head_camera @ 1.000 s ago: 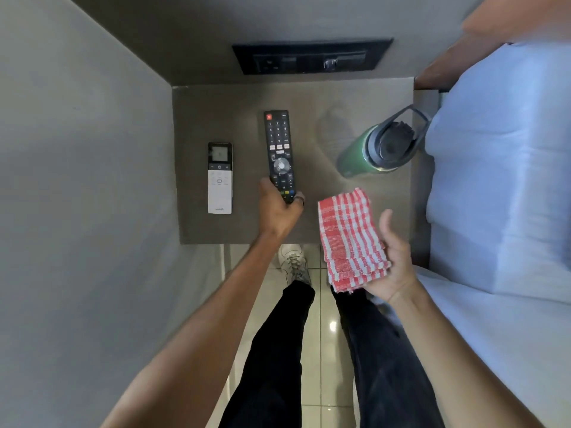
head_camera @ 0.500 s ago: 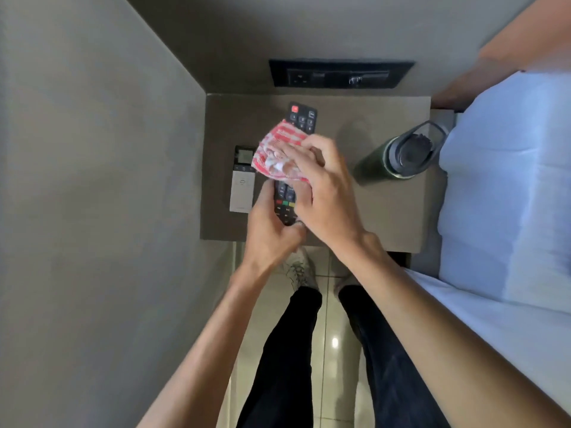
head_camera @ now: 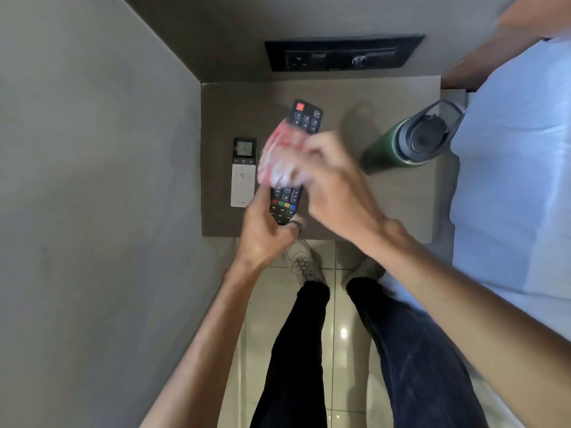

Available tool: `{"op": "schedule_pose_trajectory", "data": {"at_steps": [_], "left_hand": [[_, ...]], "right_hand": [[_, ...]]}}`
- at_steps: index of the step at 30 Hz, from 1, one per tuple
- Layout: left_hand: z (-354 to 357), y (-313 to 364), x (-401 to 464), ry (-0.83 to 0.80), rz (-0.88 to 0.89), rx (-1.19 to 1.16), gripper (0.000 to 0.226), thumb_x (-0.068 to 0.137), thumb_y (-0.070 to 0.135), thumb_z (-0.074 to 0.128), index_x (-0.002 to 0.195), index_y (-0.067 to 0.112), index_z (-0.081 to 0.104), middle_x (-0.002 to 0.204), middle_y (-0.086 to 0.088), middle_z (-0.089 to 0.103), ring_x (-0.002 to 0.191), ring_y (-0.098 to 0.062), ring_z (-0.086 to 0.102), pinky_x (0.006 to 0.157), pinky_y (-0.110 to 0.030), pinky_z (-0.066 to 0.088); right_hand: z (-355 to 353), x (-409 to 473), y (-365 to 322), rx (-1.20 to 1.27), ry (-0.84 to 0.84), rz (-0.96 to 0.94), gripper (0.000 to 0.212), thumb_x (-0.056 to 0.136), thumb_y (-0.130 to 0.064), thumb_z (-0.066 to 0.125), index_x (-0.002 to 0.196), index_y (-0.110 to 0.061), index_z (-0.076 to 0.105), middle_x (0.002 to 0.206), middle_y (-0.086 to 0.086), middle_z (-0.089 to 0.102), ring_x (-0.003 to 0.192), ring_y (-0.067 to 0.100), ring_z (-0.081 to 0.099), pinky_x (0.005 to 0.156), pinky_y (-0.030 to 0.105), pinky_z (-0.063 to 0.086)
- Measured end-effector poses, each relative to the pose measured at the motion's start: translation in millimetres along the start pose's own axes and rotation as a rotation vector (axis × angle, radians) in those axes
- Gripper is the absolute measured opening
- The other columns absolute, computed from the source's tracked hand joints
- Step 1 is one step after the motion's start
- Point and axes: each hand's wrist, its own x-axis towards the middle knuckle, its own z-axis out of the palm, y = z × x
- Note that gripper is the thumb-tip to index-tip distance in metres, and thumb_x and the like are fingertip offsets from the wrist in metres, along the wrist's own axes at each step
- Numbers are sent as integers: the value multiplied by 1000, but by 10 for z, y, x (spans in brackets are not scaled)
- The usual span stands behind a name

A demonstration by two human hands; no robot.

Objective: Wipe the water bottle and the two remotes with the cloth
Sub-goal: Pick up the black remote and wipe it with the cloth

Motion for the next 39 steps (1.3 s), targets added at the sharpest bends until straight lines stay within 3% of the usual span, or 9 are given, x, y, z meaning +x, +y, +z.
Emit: {"op": "schedule_pose_trajectory", "data": {"at_steps": [4, 9, 14, 17, 21, 26, 31, 36, 39], "left_hand": [[43, 17, 32, -76, -6, 26, 46, 70, 1, 64, 113, 17, 59, 83, -3, 62, 57, -10, 53, 44, -24, 45], [29, -42, 94, -74, -11, 48, 45, 71, 6, 67, 113, 18, 61, 82, 2, 66, 55, -7, 58, 46, -23, 47], [-35, -31, 102, -59, 47, 15, 60, 69, -6, 65, 113, 34, 60, 84, 7, 69, 55, -6, 65, 47, -16, 49], [-21, -21, 124, -81, -4, -3, 56, 72, 1, 67, 121, 26, 59, 88, -6, 64, 51, -9, 57, 43, -21, 46], [-49, 24, 182, -87, 38, 12, 60, 68, -5, 62, 111, 37, 57, 85, -3, 66, 54, -9, 65, 45, -18, 48], [80, -27, 139, -133, 6, -58, 57, 71, -3, 66, 120, 24, 60, 84, 4, 62, 56, -5, 57, 46, -22, 47], [-11, -45, 194, -88, 61, 9, 69, 64, -6, 62, 131, 9, 57, 102, -4, 72, 83, -8, 71, 67, -22, 56], [184, 20, 242, -103, 17, 32, 60, 71, 9, 68, 127, 27, 55, 87, 8, 67, 64, -11, 60, 52, -32, 51], [57, 50, 284, -63, 48, 8, 63, 65, 4, 71, 124, 22, 58, 93, 9, 70, 73, -11, 67, 58, -21, 55]], "right_hand": [[90, 29, 6, 34, -16, 28, 45, 92, -6, 49, 129, -13, 74, 114, 18, 58, 94, -6, 43, 81, 22, 56], [95, -198, 75, -50, -128, 72, 64, 88, 13, 55, 142, -20, 65, 122, 13, 60, 100, 31, 69, 73, 47, 64], [112, -279, -47, 9, -180, -5, 65, 87, 13, 49, 138, -22, 68, 129, 5, 56, 98, 20, 68, 75, 10, 55], [78, -68, 114, -35, -74, 99, 65, 87, 15, 49, 136, -20, 70, 114, 11, 60, 84, 16, 60, 57, 31, 61], [159, -171, -51, -11, -174, -5, 62, 88, -6, 38, 135, -30, 68, 126, -7, 51, 90, -1, 56, 52, 4, 42], [-9, 86, 160, -88, 40, 170, 59, 86, -3, 41, 129, -26, 74, 104, -2, 53, 78, 12, 56, 60, 26, 56], [74, -239, -88, 4, -228, 14, 62, 85, 6, 52, 134, -27, 70, 105, -11, 45, 80, 11, 64, 49, 18, 44], [-2, 272, 186, -72, 107, 294, 52, 82, 2, 57, 121, -26, 77, 95, -9, 44, 71, 19, 59, 54, 41, 59], [127, 146, -1, 37, 11, 265, 56, 86, 3, 57, 119, -37, 75, 96, -10, 45, 60, 19, 64, 45, 38, 56]]}}
